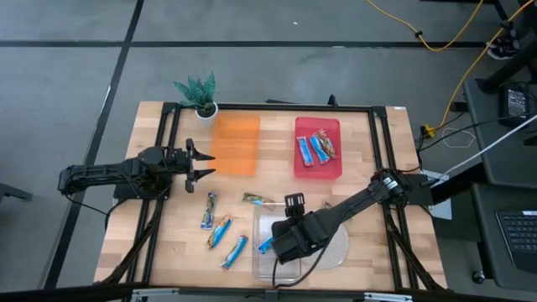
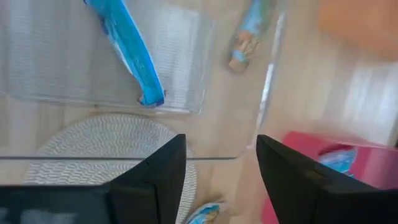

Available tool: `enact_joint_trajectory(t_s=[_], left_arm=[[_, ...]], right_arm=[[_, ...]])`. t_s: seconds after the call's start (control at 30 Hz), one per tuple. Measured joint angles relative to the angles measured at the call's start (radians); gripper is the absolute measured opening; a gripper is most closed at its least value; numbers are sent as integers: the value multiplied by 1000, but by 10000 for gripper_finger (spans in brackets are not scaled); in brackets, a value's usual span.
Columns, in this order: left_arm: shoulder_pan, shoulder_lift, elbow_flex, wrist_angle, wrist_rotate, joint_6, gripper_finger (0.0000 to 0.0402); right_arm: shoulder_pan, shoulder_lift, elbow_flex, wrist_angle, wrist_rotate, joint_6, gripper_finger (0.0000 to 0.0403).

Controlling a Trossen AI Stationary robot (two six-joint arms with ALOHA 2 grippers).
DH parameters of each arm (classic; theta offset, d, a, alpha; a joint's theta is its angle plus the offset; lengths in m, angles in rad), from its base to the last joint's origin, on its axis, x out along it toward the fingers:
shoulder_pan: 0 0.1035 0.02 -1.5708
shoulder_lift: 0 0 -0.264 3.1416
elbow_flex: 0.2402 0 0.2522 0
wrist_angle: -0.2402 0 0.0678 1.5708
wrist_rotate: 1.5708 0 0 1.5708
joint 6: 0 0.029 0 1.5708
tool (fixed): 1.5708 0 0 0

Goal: Pick and place Granola Bars by type
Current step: Put the yellow granola bar into the orange bin

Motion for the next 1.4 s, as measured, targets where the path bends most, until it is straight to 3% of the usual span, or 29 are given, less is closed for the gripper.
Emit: enact_joint_trajectory(t_s=[0.27,0.53,0.87,1.0,1.4], left_arm=[[0,0,0,0,0,0,194],[0,0,0,1,0,0,194],[0,0,0,0,0,0,194],[0,0,0,0,0,0,194],[0,0,0,0,0,0,194]], right_arm=[[9,-64,92,-67,88,-6,197],[9,-301,-25,-61,181,94,197],[9,-612,-446,-50,191,361,197],[9,-700,-638,37,185,473,198],[-35,-750,-1099,405,17,560,198]])
